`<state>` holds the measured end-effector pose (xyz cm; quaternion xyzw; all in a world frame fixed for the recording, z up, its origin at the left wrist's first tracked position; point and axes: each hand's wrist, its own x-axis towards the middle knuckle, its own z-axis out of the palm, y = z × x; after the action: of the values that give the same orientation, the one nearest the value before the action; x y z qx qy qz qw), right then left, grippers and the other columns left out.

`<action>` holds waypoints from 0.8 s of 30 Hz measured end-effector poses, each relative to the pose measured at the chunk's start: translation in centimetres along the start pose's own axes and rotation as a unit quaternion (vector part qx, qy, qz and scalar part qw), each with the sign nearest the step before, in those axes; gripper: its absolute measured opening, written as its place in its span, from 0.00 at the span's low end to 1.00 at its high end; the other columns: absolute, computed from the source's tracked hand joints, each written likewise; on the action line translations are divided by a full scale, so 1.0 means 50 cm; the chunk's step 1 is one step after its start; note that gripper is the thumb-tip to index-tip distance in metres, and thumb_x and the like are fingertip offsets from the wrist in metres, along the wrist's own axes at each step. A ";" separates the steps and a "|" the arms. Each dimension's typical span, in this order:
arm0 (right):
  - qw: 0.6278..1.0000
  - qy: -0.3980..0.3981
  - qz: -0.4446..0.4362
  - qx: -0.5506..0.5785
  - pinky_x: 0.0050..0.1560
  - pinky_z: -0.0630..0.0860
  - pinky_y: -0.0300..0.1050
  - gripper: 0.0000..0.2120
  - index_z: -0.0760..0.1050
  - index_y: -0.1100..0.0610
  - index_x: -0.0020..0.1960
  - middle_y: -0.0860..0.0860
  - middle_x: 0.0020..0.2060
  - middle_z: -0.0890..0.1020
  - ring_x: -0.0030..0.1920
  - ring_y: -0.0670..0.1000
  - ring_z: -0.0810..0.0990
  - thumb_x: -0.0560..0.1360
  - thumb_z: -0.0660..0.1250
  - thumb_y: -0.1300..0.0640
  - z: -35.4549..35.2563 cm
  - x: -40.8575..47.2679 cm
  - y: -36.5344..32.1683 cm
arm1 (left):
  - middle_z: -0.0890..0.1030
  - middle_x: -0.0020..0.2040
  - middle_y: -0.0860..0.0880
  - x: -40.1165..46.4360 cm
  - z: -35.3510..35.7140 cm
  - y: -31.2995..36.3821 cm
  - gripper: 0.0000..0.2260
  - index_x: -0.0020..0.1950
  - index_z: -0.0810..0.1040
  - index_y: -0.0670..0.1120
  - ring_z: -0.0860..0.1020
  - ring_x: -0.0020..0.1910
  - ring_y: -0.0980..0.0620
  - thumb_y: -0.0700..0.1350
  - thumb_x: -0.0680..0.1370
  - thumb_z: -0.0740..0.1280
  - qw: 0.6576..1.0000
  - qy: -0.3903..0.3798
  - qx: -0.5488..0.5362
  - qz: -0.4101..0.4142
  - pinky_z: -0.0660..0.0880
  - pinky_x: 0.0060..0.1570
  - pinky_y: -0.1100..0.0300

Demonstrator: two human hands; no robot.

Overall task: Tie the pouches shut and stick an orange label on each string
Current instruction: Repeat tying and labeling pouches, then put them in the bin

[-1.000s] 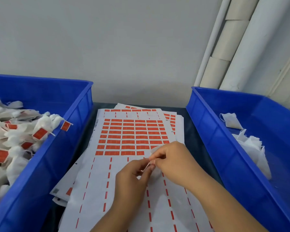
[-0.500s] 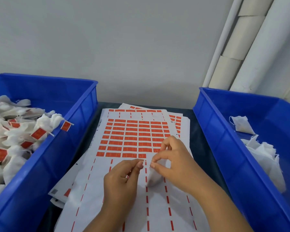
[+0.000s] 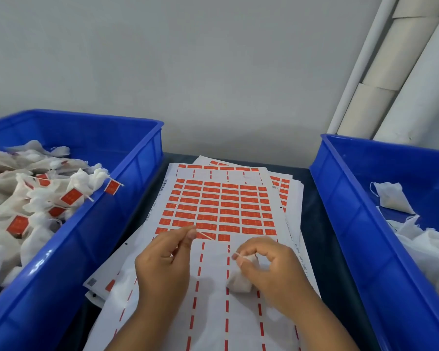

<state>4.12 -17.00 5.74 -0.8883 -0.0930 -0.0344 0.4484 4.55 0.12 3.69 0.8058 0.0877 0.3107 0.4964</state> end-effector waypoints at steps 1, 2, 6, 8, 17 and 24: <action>0.998 -0.038 0.028 0.030 0.40 0.70 0.25 0.11 0.78 0.42 0.34 0.33 0.39 0.80 0.49 0.33 0.75 0.74 0.68 0.52 0.003 -0.002 -0.002 | 0.71 0.39 0.75 0.000 -0.001 -0.002 0.11 0.48 0.79 0.58 0.73 0.39 0.78 0.56 0.67 0.63 1.000 0.004 -0.009 -0.009 0.64 0.40 0.80; 0.996 -0.066 0.044 0.052 0.39 0.70 0.26 0.12 0.79 0.43 0.33 0.34 0.40 0.81 0.48 0.35 0.76 0.75 0.68 0.52 0.005 -0.003 -0.002 | 0.71 0.39 0.75 -0.001 0.000 -0.003 0.12 0.48 0.79 0.58 0.74 0.38 0.76 0.56 0.67 0.63 1.000 0.009 -0.019 -0.020 0.65 0.41 0.79; 0.984 -0.142 0.072 0.080 0.36 0.72 0.26 0.09 0.80 0.43 0.34 0.34 0.40 0.82 0.45 0.36 0.79 0.73 0.70 0.50 0.006 -0.007 -0.015 | 0.74 0.35 0.74 0.000 -0.001 0.004 0.10 0.46 0.77 0.62 0.77 0.36 0.70 0.56 0.66 0.65 0.996 0.022 -0.062 -0.062 0.69 0.37 0.77; 0.976 -0.184 0.093 0.075 0.39 0.72 0.28 0.06 0.81 0.42 0.36 0.32 0.41 0.82 0.45 0.37 0.80 0.72 0.72 0.49 0.005 -0.007 -0.020 | 0.76 0.32 0.73 0.005 -0.005 0.008 0.07 0.42 0.76 0.64 0.77 0.38 0.73 0.56 0.65 0.66 0.989 0.029 -0.100 -0.101 0.68 0.29 0.79; 0.948 -0.182 0.168 0.202 0.51 0.73 0.41 0.06 0.83 0.50 0.41 0.44 0.40 0.83 0.49 0.49 0.79 0.74 0.69 0.51 -0.007 -0.001 0.004 | 0.73 0.41 0.67 0.018 -0.004 -0.005 0.15 0.54 0.81 0.53 0.72 0.38 0.69 0.54 0.69 0.66 0.987 0.065 -0.062 -0.132 0.67 0.39 0.73; 0.827 -0.003 0.182 0.532 0.47 0.80 0.49 0.07 0.85 0.48 0.42 0.53 0.43 0.85 0.46 0.52 0.83 0.64 0.71 0.53 -0.016 0.014 0.024 | 0.70 0.40 0.68 -0.013 0.015 -0.002 0.06 0.43 0.72 0.60 0.74 0.41 0.62 0.49 0.76 0.67 0.971 -0.217 0.097 -0.033 0.69 0.42 0.72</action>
<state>5.05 -18.26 5.36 -0.5135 0.0646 0.1054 0.8491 4.49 -0.69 3.13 0.8951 0.0340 0.1023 0.4327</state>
